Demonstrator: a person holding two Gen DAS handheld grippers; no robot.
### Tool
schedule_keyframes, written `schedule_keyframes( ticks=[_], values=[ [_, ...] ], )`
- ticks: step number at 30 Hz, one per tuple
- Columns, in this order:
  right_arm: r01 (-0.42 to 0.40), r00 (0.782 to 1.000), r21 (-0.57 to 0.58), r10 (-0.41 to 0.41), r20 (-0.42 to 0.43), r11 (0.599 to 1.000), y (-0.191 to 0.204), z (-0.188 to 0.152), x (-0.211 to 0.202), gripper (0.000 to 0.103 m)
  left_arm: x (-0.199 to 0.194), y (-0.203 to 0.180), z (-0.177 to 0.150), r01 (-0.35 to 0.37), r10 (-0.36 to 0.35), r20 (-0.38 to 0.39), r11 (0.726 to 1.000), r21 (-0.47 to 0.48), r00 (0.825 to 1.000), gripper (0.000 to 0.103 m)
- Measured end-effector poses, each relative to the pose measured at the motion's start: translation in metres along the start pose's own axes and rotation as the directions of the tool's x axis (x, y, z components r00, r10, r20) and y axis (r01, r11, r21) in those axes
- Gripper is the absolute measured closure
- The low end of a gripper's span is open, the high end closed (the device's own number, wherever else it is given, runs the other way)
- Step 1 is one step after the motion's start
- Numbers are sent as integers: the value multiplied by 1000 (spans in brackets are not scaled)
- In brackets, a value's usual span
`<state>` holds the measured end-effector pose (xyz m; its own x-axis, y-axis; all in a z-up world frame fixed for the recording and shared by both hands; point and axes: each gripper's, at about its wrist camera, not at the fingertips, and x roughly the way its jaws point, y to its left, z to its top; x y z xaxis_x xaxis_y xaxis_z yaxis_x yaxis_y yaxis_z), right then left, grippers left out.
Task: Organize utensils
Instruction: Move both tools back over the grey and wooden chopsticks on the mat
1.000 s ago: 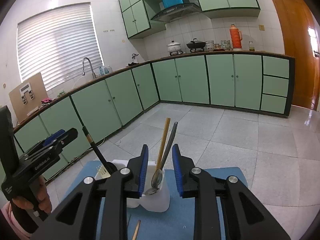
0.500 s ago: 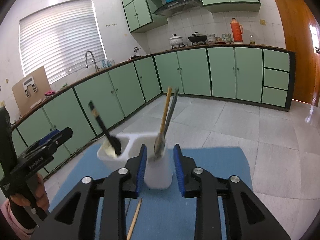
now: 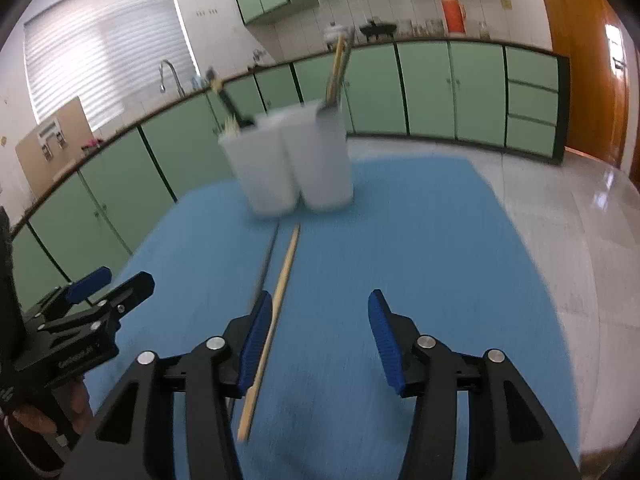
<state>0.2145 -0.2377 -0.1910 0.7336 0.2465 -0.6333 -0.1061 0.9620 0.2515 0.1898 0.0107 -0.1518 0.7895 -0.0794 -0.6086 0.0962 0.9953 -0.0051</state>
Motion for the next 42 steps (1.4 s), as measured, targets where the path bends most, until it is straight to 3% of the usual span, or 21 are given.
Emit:
schedule_keyframes(
  ticks=[8,12,14,16,25,42],
  values=[
    [13,998,-25,-15,-68,1000,20,-45,-10,54,-13,2,-45,-22,24,-98,999,27,995,13],
    [-2,997,-41,-1,-80,999,29,-54,-15,64,-17,-1,-57,-20,23,-123,1000,24,992,14],
    [-3,997,-59,-1,-78,998,36,-60,-18,66,-16,-1,-61,-15,18,-141,1000,22,990,25],
    [-18,997,-68,13,-82,997,41,-65,-20,72,-14,-1,-63,-10,12,-158,1000,15,987,27],
    [-30,993,-100,18,-120,995,57,-76,-8,91,-11,0,-68,-7,8,-173,1000,5,985,27],
    [-10,994,-104,-2,-112,995,58,-77,1,96,-4,-4,-64,4,-5,-183,1000,-3,983,27]
  ],
)
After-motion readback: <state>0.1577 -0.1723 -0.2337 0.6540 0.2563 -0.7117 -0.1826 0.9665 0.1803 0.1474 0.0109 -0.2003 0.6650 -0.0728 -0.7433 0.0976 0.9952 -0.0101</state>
